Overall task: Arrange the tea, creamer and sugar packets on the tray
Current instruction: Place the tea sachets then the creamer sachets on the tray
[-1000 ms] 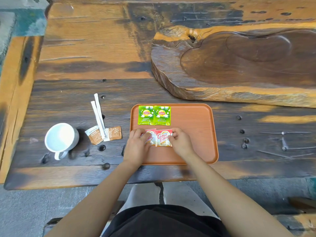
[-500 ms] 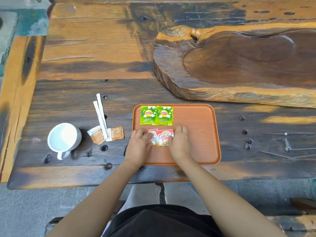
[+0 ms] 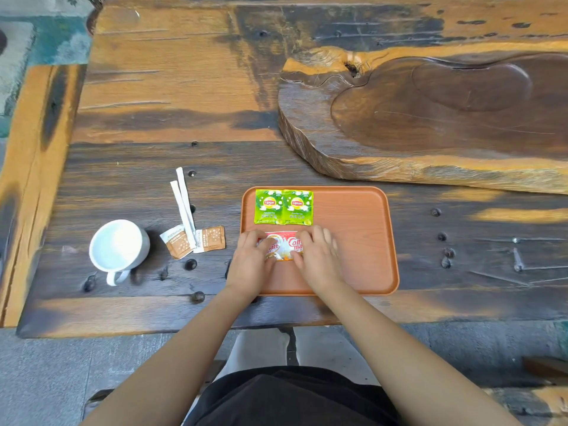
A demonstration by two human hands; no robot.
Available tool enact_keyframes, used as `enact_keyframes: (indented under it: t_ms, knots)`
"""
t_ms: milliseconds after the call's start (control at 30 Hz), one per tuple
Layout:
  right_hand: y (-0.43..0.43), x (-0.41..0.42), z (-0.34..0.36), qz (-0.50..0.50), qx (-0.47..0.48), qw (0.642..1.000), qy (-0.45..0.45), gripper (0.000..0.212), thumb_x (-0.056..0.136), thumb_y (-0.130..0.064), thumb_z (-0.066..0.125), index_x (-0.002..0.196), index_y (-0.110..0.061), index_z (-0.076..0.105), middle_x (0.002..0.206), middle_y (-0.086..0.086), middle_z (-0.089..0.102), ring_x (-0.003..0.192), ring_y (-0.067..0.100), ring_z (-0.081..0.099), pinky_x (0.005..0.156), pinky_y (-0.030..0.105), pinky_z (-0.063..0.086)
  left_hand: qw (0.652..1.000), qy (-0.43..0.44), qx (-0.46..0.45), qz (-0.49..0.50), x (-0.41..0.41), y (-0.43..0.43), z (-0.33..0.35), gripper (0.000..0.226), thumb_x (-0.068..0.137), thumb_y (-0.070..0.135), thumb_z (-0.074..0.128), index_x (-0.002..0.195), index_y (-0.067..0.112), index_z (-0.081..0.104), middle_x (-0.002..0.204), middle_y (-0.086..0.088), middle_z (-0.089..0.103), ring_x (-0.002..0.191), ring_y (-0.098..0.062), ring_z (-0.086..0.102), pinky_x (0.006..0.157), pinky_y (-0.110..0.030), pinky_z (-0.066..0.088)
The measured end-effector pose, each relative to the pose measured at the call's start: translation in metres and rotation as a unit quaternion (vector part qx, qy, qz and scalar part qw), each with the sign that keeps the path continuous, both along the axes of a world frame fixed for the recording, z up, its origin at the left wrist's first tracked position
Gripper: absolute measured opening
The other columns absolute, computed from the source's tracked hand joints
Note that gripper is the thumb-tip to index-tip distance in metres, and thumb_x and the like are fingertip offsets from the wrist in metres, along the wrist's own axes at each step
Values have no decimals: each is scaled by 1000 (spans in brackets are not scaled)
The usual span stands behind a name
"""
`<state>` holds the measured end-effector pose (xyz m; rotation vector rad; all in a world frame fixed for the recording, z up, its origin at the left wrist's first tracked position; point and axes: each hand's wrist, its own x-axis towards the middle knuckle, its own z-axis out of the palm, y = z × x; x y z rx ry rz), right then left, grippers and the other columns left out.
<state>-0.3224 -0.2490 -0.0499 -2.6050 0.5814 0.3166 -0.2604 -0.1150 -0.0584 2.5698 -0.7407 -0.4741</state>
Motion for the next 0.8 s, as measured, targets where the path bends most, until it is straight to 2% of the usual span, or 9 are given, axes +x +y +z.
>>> enact_keyframes:
  t_ms: [300, 467, 567, 700, 800]
  knots:
    - [-3, 7, 14, 15, 11, 1000, 0, 30, 88, -25, 53, 114, -10, 56, 116, 13, 52, 111, 31, 45, 95, 40, 36, 999, 18, -9, 35, 13, 12, 10, 28, 85, 15, 59, 111, 6, 67, 116, -12, 60, 112, -31, 49, 98, -33, 37]
    - [-2, 35, 28, 108, 14, 994, 24, 29, 90, -22, 47, 116, -11, 53, 118, 9, 54, 115, 28, 46, 96, 36, 37, 996, 27, -3, 89, 53, 43, 32, 25, 87, 14, 55, 106, 7, 69, 108, -15, 63, 109, -32, 53, 94, -33, 39]
    - [5, 64, 41, 151, 21, 988, 22, 28, 91, -20, 47, 115, -10, 55, 117, 10, 57, 117, 28, 47, 99, 34, 36, 993, 26, 5, 118, 84, 64, 46, 27, 88, 15, 55, 111, 7, 67, 112, -15, 65, 109, -31, 57, 91, -33, 43]
    - [26, 109, 49, 201, 9, 979, 36, 26, 90, -22, 50, 112, -9, 56, 120, 12, 57, 120, 29, 45, 99, 36, 37, 984, 66, 69, 150, 126, 86, 60, 32, 86, 15, 55, 118, 11, 61, 113, -13, 66, 108, -31, 58, 87, -34, 46]
    - [50, 133, 45, 229, 1, 972, 46, 30, 89, -27, 53, 115, -10, 55, 121, 12, 56, 120, 29, 43, 99, 39, 38, 969, 85, 198, 124, 142, 95, 61, 39, 85, 23, 56, 123, 14, 55, 122, -13, 64, 114, -33, 57, 92, -38, 46]
